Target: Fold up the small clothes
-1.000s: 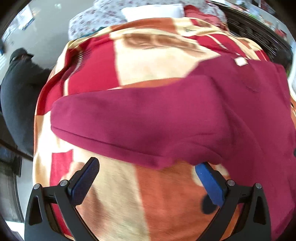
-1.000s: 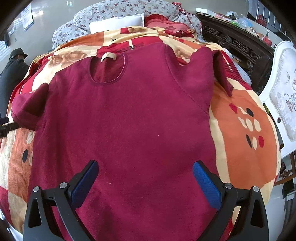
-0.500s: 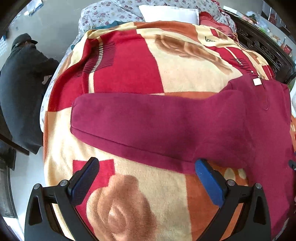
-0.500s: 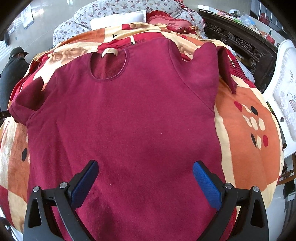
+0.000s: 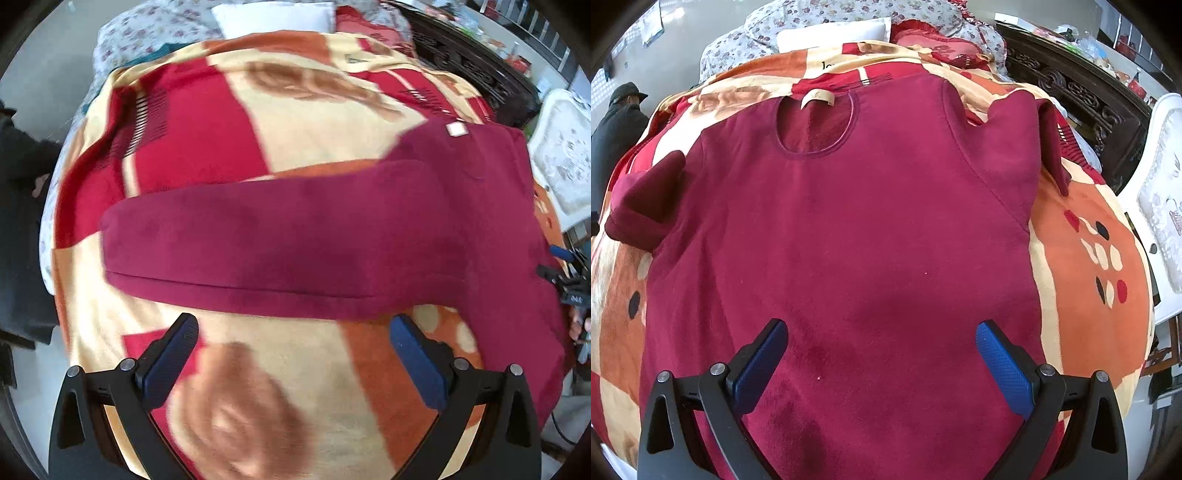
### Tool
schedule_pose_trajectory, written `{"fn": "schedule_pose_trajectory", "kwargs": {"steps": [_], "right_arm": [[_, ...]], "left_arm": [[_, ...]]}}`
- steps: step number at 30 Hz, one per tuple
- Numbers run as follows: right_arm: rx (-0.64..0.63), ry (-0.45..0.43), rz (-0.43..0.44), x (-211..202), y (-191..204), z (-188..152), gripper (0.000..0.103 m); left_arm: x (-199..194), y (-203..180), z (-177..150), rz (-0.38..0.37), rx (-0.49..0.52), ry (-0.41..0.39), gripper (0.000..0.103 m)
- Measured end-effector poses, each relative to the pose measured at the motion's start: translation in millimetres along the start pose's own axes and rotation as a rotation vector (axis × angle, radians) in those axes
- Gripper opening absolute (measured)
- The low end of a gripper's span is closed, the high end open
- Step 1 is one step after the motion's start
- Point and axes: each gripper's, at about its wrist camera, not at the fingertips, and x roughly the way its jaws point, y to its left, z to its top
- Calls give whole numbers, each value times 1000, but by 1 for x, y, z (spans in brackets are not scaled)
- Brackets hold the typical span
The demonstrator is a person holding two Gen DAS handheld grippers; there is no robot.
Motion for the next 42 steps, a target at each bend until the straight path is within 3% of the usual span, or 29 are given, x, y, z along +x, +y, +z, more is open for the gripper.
{"fn": "schedule_pose_trajectory", "kwargs": {"steps": [8, 12, 14, 15, 16, 17, 18, 19, 20, 24, 31, 36, 39, 42], "right_arm": [[6, 8, -5, 3, 3, 1, 103], [-17, 9, -6, 6, 7, 1, 103], [-18, 8, -11, 9, 5, 1, 102], [-3, 4, -2, 11, 2, 1, 102], [11, 4, 7, 12, -1, 2, 102], [31, 9, 11, 14, -5, 2, 102], [49, 17, 2, 16, -10, 2, 101], [68, 21, -10, 17, -15, 1, 101], [85, 21, -8, 16, -20, 1, 101], [132, 22, 19, 12, -32, 1, 101], [124, 7, 64, 4, -35, -3, 102], [128, -6, 101, -3, -43, -3, 102], [133, -22, 111, -6, -55, 0, 102], [149, -30, 128, -7, -70, 5, 102]], "left_arm": [[29, 84, 14, 98, -190, 14, 103], [46, 109, 19, 88, -263, 2, 103], [53, 114, 21, 65, -296, -1, 95], [54, 112, 21, 55, -311, -4, 85], [53, 108, 21, 48, -315, -15, 66], [49, 101, 23, 34, -305, -25, 53], [45, 94, 25, 39, -288, -29, 24], [40, 86, 26, 106, -263, -31, 10], [35, 78, 28, 164, -240, -28, 11], [5, 53, 32, 184, -220, -65, 10], [-87, -37, 43, 123, -95, -209, 10], [-136, -121, 61, 31, -11, -275, 10], [-146, -183, 74, -25, 38, -300, 10], [-130, -242, 90, -62, 76, -291, 10]]}}
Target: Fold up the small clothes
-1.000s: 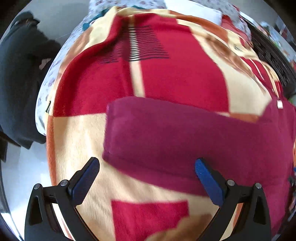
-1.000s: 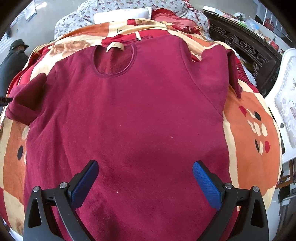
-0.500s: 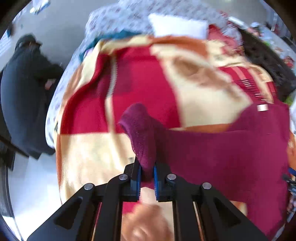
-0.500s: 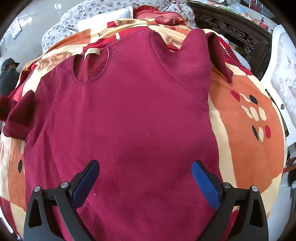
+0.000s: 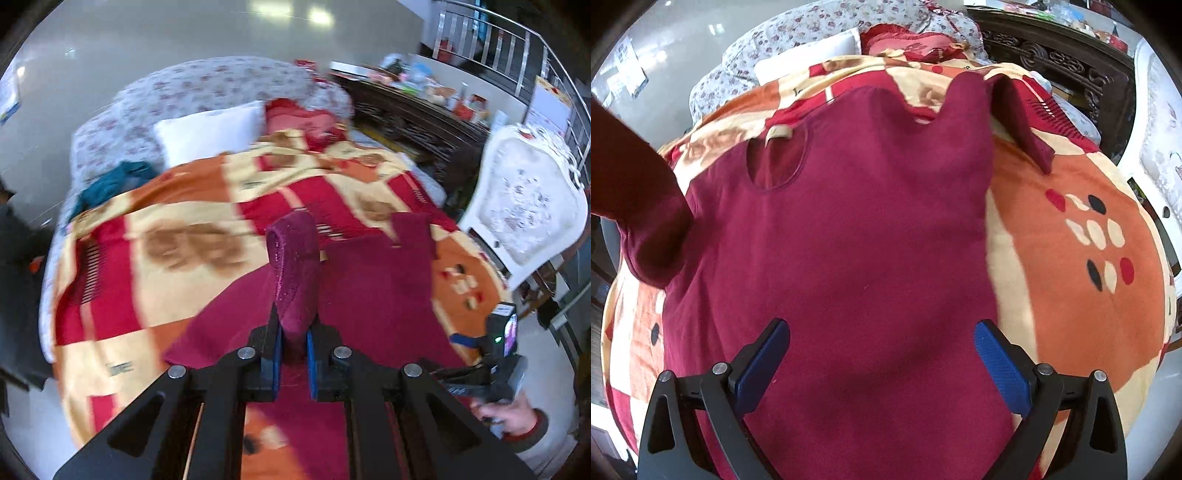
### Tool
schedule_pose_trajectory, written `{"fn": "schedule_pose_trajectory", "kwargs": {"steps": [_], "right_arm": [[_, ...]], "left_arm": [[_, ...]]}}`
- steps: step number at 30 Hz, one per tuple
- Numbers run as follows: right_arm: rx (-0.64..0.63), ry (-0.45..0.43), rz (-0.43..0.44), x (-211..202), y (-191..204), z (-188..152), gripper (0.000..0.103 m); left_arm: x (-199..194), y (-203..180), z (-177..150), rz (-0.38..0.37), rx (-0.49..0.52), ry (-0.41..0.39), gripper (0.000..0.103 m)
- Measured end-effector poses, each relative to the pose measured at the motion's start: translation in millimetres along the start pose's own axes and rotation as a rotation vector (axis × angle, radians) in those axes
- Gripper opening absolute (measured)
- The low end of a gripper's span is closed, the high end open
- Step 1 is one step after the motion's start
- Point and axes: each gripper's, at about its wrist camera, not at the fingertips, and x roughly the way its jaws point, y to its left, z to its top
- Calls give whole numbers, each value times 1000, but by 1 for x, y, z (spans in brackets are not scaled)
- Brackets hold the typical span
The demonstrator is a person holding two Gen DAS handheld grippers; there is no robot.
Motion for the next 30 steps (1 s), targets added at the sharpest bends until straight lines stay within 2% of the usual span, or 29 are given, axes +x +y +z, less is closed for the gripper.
{"fn": "schedule_pose_trajectory", "kwargs": {"steps": [2, 6, 9, 11, 13, 14, 16, 18, 21, 24, 27, 30], "right_arm": [[11, -7, 11, -2, -12, 6, 102], [41, -13, 47, -4, -35, 14, 102], [57, -3, 72, -6, -50, 15, 102], [59, 1, 85, -9, -56, 13, 102], [58, 11, 89, -10, -62, 10, 102], [58, 12, 93, -11, -64, 10, 102], [65, 5, 106, -14, -66, 9, 102], [63, -12, 122, -19, -65, 11, 102], [13, -39, 132, -22, -53, 16, 102], [-69, -55, 105, -15, -37, 21, 102], [-116, -32, 16, 8, -26, 31, 89], [-113, -26, -53, 25, -26, 39, 58]], "left_arm": [[29, -30, 6, -35, 4, 24, 10], [105, -99, 4, -126, 20, 123, 10], [144, -131, -5, -186, 31, 193, 12], [153, -146, -7, -219, 46, 213, 19], [145, -150, -6, -238, 71, 207, 36], [136, -148, -4, -236, 78, 188, 41], [112, -140, -1, -192, 97, 128, 64], [90, -124, -3, -117, 115, 70, 72], [78, -91, -20, 29, 110, 62, 72], [87, -55, -51, 172, 101, 104, 72], [111, -21, -83, 258, 47, 176, 72], [132, 3, -112, 305, 0, 237, 72]]}}
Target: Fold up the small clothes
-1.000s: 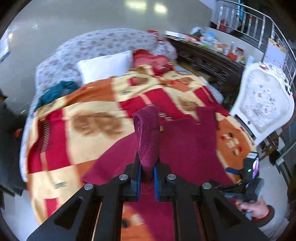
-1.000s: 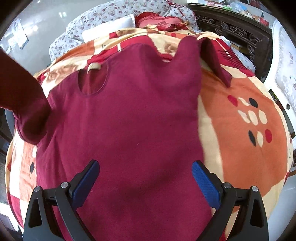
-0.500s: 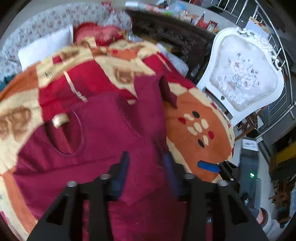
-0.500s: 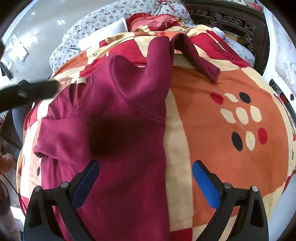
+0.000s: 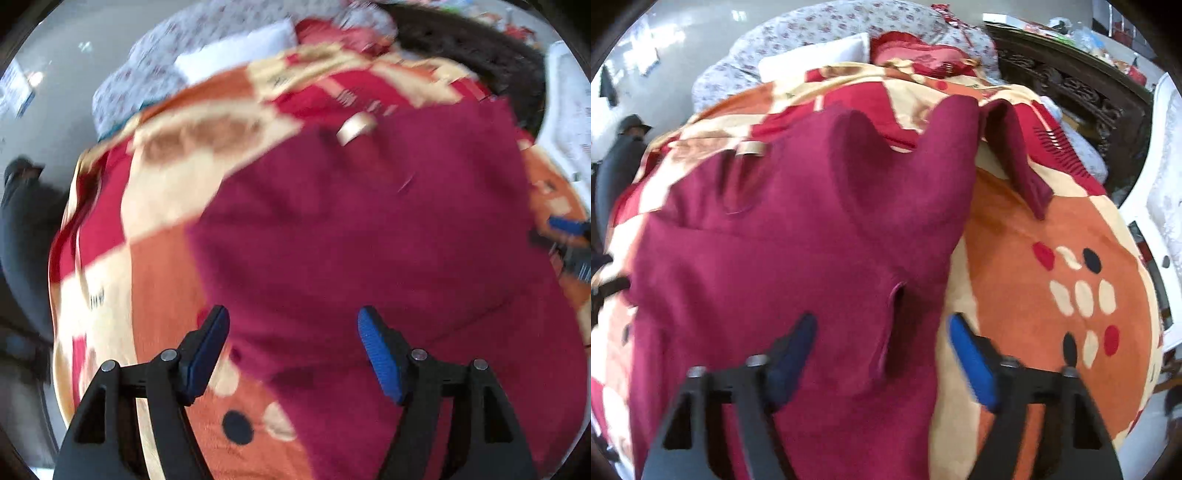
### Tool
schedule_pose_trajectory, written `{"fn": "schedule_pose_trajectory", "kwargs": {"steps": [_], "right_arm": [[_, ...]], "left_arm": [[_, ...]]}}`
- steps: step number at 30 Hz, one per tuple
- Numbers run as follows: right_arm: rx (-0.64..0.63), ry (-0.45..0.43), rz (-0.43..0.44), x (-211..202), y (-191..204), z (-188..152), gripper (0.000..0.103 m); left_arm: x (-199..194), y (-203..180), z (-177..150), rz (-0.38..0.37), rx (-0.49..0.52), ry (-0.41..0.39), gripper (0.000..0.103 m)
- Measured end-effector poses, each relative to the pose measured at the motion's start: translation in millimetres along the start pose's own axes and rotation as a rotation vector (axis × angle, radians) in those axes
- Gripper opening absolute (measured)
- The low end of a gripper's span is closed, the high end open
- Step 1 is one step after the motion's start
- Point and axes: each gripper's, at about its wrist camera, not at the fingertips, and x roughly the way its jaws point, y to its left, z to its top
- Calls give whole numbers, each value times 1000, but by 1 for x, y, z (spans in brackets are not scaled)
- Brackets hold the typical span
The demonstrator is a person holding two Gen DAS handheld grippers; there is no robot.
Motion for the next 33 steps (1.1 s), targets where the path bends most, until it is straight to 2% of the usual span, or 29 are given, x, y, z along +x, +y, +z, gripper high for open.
{"fn": "schedule_pose_trajectory", "kwargs": {"steps": [1, 2, 3, 5, 8, 10, 13, 15, 18, 21, 23, 24, 26, 28, 30, 33], "right_arm": [[-6, 7, 5, 6, 0, 2, 32], [-19, 17, 15, 11, 2, 2, 15], [-35, 24, 16, 13, 5, 3, 13], [-78, -19, 26, 4, 10, 7, 7], [-138, -132, -11, -24, 18, 23, 6], [-156, -203, -38, -40, 19, 38, 6], [-160, -253, -126, -41, 14, 57, 6], [-144, -237, -160, -29, 7, 59, 6], [-86, -139, -151, 9, -11, 54, 7], [1, -95, -73, 15, -28, 48, 20], [28, -137, -46, -5, -30, 45, 36], [22, -164, -35, -17, -27, 43, 38], [-12, -204, -8, -35, -13, 43, 39], [-80, -200, 33, -38, 8, 43, 39], [-128, -158, 50, -25, 22, 44, 39], [-129, -95, 52, 12, 30, 46, 38]], "left_arm": [[8, 3, -6, -1, -6, 19, 72], [17, 3, -12, -8, -8, 43, 72], [25, 3, -19, -19, -7, 64, 72], [29, 4, -25, -28, -5, 68, 72], [22, 11, -19, -28, -27, 43, 72], [6, 20, -10, -10, -56, -24, 72], [-6, 26, 1, 14, -82, -81, 72], [-1, 25, 3, 12, -91, -65, 72], [20, 16, 2, 38, -71, -2, 72], [30, 9, -2, 44, -62, 20, 72], [28, 6, 2, 44, -54, 12, 72], [23, 4, 5, 47, -49, -6, 72], [15, 1, 10, 50, -54, -44, 72], [10, 0, 15, 46, -73, -73, 72], [16, -1, 17, 56, -82, -62, 72], [35, 1, 12, 117, -70, -25, 72]]}}
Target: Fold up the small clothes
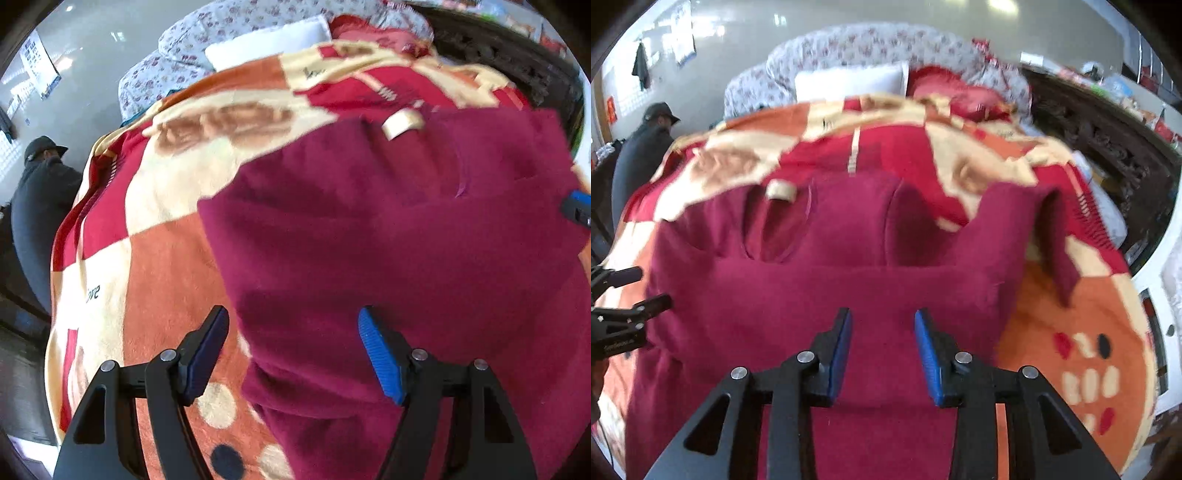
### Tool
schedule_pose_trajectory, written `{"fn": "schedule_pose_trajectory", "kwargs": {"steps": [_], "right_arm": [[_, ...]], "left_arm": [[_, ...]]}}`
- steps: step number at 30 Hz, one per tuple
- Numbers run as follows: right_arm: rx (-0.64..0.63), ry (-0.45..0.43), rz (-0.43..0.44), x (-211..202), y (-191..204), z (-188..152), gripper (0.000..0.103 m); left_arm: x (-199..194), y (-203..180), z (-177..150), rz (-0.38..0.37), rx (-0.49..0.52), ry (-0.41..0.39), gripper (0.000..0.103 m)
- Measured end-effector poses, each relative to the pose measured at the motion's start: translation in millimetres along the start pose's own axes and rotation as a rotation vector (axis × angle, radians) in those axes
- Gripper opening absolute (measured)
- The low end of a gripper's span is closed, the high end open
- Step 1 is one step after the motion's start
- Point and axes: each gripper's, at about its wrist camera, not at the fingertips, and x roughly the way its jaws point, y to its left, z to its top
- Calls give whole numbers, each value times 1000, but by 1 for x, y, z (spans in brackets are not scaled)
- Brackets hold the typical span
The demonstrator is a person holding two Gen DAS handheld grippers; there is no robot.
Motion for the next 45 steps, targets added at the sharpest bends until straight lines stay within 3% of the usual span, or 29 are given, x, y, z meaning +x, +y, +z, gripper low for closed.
{"fn": "schedule_pose_trajectory", "kwargs": {"steps": [2, 4, 6, 8, 11, 14, 19, 21, 24, 27, 32, 37, 39, 41, 45], "right_arm": [[31, 31, 22, 25, -2, 1, 38], [25, 37, 3, 42, 2, 3, 40], [8, 26, -25, 40, 7, 6, 40], [12, 20, 3, 28, 11, 6, 40], [12, 9, 118, 3, 26, -2, 42], [-91, 18, 238, -13, 68, -21, 42], [-158, 115, 550, -10, 134, -44, 42], [-154, 131, 618, -4, 153, -45, 42], [-117, 121, 626, 15, 172, -45, 42], [-35, 170, 649, 44, 178, -42, 43], [-23, 94, 711, 51, 201, -26, 46], [-5, 195, 791, 52, 208, -38, 49], [-8, 213, 778, 40, 193, -44, 51], [-7, 198, 751, 19, 166, -50, 63], [25, 134, 543, -8, 102, -62, 74]], "left_arm": [[11, 6, -5, 44, 1, 15, 72], [18, 20, -7, 17, -35, 22, 80], [19, 32, -4, 11, -65, 34, 80], [17, 41, 0, 14, -81, 32, 80], [13, 51, 10, 17, -89, 30, 80], [11, 48, 17, 9, -74, 32, 80], [14, 32, 23, 26, -14, 37, 80], [13, 26, 25, 27, 24, 40, 80], [10, 26, 27, 42, 44, 27, 80], [5, 39, 27, 25, 5, 23, 80], [-1, 63, 26, 41, -51, 13, 80], [-8, 78, 22, 42, -99, 9, 80], [-13, 72, 18, 22, -94, 0, 80], [-18, 60, 14, 0, -81, -10, 80], [-17, 33, 5, -27, -45, -9, 80]]}}
